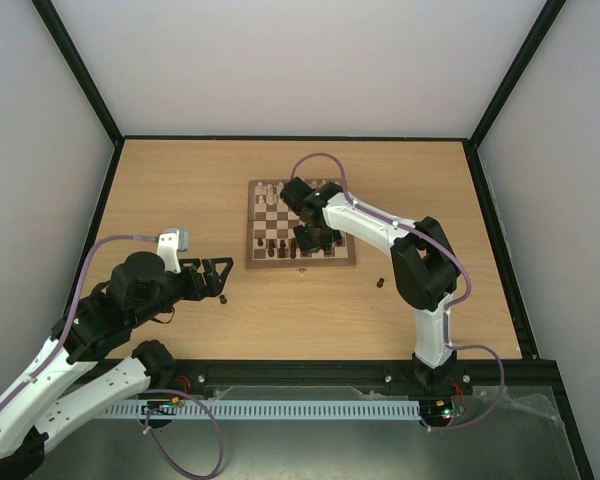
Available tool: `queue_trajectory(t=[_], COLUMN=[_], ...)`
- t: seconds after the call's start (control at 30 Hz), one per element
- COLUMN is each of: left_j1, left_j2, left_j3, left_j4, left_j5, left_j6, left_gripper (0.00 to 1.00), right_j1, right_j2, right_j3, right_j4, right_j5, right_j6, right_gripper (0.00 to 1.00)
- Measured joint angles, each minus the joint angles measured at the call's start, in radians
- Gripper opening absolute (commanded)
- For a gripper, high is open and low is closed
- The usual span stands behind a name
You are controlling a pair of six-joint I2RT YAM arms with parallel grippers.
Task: Set up the chess pieces on the board
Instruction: Place the chess piece on the chessboard.
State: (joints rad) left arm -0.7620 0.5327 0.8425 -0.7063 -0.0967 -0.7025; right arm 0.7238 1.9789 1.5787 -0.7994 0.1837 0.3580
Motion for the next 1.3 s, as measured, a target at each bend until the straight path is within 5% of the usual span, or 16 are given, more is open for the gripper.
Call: queue_trajectory(t=[0.33,0.6,1.13,1.3], left_j1=[0.0,0.0,0.0,0.0], left_j2=[0.0,0.0,0.0,0.0], left_j3=[-0.003,-0.006,-0.006,-0.006], left_j4=[0.004,0.005,0.008,0.014], left_j5=[0.0,0.003,0.014,0.018], left_j6=[0.0,-0.001,-0.001,-0.001], left_gripper=[0.99,0.99,0.99,0.99], right_j1=[-0.004,-0.004,-0.004,-0.004], right_j2=[0.0,0.0,-0.062,-0.125], right_j3=[-0.018,-0.024,-0.024,-0.023], right_j4=[0.013,0.014,0.009,-0.004], right_j5=[-0.001,-0.006,-0.02,-0.008], right_j6=[-0.003,-0.006,-0.005,0.01], right_gripper=[0.09,0.24,0.28,0.38])
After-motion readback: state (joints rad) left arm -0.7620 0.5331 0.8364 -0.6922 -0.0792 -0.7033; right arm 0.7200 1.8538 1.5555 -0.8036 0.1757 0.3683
